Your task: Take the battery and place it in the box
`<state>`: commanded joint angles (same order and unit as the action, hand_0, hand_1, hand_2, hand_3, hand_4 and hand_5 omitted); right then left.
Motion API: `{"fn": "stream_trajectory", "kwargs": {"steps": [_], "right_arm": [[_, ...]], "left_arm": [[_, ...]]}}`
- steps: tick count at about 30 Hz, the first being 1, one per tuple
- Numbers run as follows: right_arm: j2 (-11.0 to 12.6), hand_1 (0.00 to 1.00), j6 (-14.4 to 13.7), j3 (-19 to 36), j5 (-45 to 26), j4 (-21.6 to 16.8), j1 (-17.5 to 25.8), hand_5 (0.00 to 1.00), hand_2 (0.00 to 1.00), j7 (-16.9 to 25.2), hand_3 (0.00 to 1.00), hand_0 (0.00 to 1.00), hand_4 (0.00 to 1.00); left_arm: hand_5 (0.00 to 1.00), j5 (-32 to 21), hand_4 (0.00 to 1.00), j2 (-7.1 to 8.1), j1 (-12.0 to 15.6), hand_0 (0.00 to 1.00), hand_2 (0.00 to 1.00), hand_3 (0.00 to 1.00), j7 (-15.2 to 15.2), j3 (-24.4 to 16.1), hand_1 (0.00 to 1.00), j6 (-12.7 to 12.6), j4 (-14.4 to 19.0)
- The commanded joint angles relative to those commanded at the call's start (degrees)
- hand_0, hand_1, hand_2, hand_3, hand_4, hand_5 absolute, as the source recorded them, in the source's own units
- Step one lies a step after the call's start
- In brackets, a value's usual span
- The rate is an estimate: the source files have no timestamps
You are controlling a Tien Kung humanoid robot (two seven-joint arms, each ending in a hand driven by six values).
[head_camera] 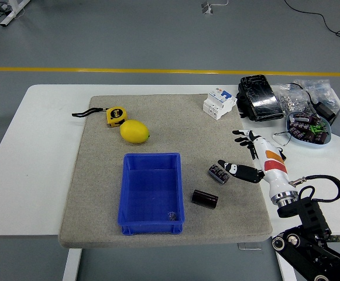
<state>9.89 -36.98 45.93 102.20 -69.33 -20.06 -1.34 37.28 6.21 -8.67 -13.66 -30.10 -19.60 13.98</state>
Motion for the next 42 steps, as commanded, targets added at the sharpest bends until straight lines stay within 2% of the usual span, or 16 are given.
{"fn": "stream_trajectory", "kwargs": {"steps": [6, 10, 17, 28, 34, 40, 41, 42], "right_arm": [[0.1, 0.497, 0.1, -2.2, 1.6, 1.2, -1.8, 0.32, 0.506, -0.9, 0.591, 0.452, 0.998], [0.2, 0.497, 1.1, -3.7, 1.7, 2.4, -2.7, 0.32, 0.506, -1.0, 0.591, 0.452, 0.998], [0.2, 0.495, 3.0, -8.2, 2.7, 6.1, -5.1, 0.33, 0.506, -0.1, 0.587, 0.459, 0.998], [-0.4, 0.488, 3.9, -13.0, 3.5, 11.2, -8.2, 0.328, 0.503, 0.5, 0.583, 0.456, 0.998], [-0.7, 0.488, 3.5, -14.4, 3.0, 13.4, -8.9, 0.328, 0.497, 1.0, 0.581, 0.453, 0.998], [-0.8, 0.476, 0.9, -16.1, 2.9, 15.5, -9.9, 0.313, 0.48, 1.9, 0.562, 0.446, 0.998], [-0.8, 0.446, 0.6, -16.3, 2.7, 15.8, -10.0, 0.28, 0.458, 2.0, 0.526, 0.429, 0.94], [-0.9, 0.446, 0.3, -16.4, 2.6, 16.0, -10.2, 0.28, 0.458, 2.1, 0.526, 0.429, 0.94]], "left_arm": [[0.574, 0.0, 0.634, 0.05, 0.0, 0.574, 0.591, 0.574, 0.0, 0.0, 0.546, 0.0, 0.0], [0.574, 0.0, 0.634, 0.13, 0.1, 0.574, 0.591, 0.574, 0.0, 0.0, 0.546, 0.0, 0.0], [0.576, 0.6, 0.635, 0.21, 0.0, 0.564, 0.587, 0.572, -0.2, -0.4, 0.537, -0.1, 0.0], [0.575, 0.4, 0.634, 0.24, 0.0, 0.558, 0.586, 0.573, -0.1, -0.3, 0.534, -0.2, 0.0], [0.574, 0.6, 0.635, 0.19, 0.0, 0.557, 0.587, 0.573, -0.2, -0.4, 0.535, -0.2, 0.0], [0.574, 0.9, 0.634, 0.14, 0.1, 0.558, 0.586, 0.573, -0.3, -0.6, 0.54, -0.2, 0.0], [0.572, 0.9, 0.634, 0.14, 0.2, 0.558, 0.587, 0.573, -0.3, -0.6, 0.537, -0.2, 0.0], [0.572, 1.0, 0.634, 0.14, 0.2, 0.558, 0.587, 0.573, -0.4, -0.6, 0.537, -0.2, 0.0]]}}
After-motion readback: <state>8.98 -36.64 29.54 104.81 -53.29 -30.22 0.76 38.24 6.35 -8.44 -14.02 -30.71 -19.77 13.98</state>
